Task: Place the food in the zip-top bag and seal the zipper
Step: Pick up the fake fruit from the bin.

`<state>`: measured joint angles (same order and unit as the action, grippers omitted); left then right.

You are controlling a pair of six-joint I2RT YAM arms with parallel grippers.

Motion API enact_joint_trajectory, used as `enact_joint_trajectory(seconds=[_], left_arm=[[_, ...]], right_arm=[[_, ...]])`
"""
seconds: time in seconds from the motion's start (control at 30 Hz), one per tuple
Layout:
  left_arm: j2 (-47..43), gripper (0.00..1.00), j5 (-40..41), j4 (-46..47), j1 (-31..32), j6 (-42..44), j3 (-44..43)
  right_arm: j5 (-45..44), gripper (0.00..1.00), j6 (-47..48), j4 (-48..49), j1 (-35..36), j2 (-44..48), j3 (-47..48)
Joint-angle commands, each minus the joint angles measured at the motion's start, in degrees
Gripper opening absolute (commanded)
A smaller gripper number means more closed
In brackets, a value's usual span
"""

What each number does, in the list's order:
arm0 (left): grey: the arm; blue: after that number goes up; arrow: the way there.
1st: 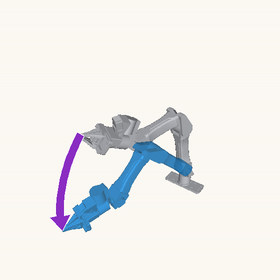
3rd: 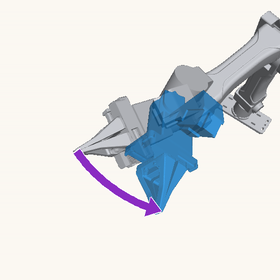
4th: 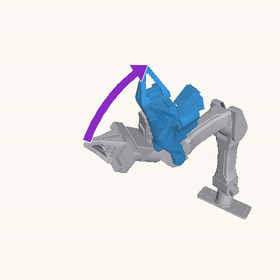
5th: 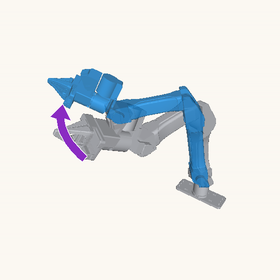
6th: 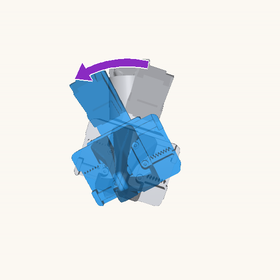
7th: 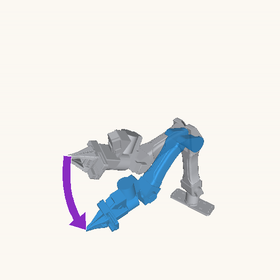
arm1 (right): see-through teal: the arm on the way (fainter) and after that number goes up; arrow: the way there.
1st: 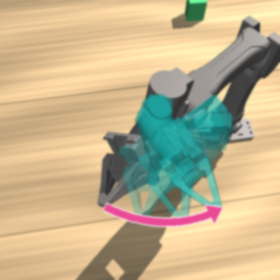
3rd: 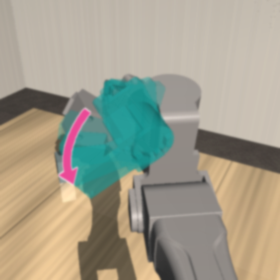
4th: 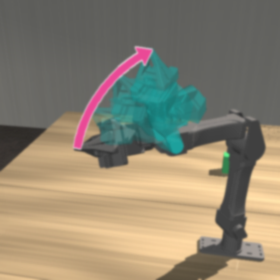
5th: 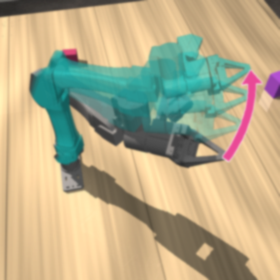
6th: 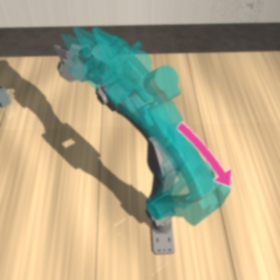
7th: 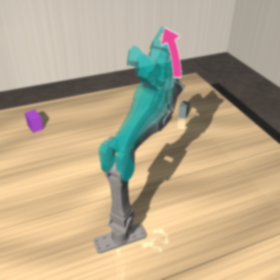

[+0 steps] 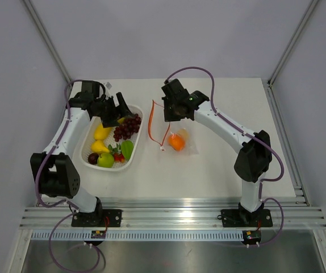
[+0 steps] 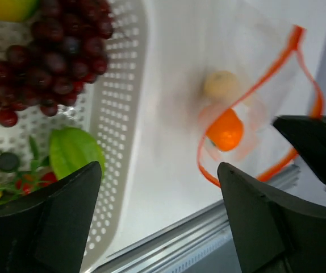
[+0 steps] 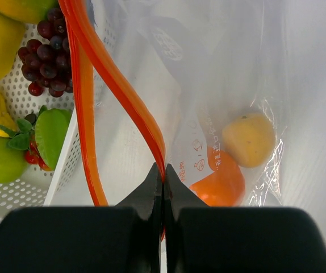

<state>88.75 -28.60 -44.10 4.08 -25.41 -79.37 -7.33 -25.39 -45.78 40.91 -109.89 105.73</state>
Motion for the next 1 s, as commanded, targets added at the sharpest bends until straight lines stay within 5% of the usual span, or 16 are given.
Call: enact_joint_trajectory(seconds=[0.0, 0.1, 0.2, 0.33, 0.53, 0.7, 0.97], left_arm=[[3.79, 0.91, 15.37, -1.52, 1.63, 2.38, -1.92], [9.06, 0.91, 23.12, -3.27, 3.92, 5.18, -5.69], [13.36, 0.76, 26.9, -4.33, 6.03, 9.84, -9.74], [16.97, 0.77, 30.88, -4.07, 6.91, 13.8, -13.61], [23.39, 0.81, 30.97, -4.6, 6.91, 17.23, -17.31], [26.29, 0.66, 29.31, -3.54, 6.91, 19.17, -16.69], [28.76, 0.68, 28.95, -2.93, 7.26, 18.73, -15.81]], right_arm=[[1.0, 0.0, -0.54, 2.36, 0.84, 2.31, 0.79], [1.53, 0.0, -0.89, 2.71, 0.84, 1.87, 1.14], [2.32, 0.0, -1.07, 2.62, 0.84, 1.69, 1.58], [2.59, 0.0, -1.07, 2.62, 0.84, 1.69, 1.49], [2.85, 0.0, -0.98, 2.54, 0.84, 1.69, 1.93], [3.11, 0.0, -1.16, 2.63, 0.84, 1.34, 2.11], [3.64, 0.0, -1.24, 2.63, 0.93, 0.9, 2.55]])
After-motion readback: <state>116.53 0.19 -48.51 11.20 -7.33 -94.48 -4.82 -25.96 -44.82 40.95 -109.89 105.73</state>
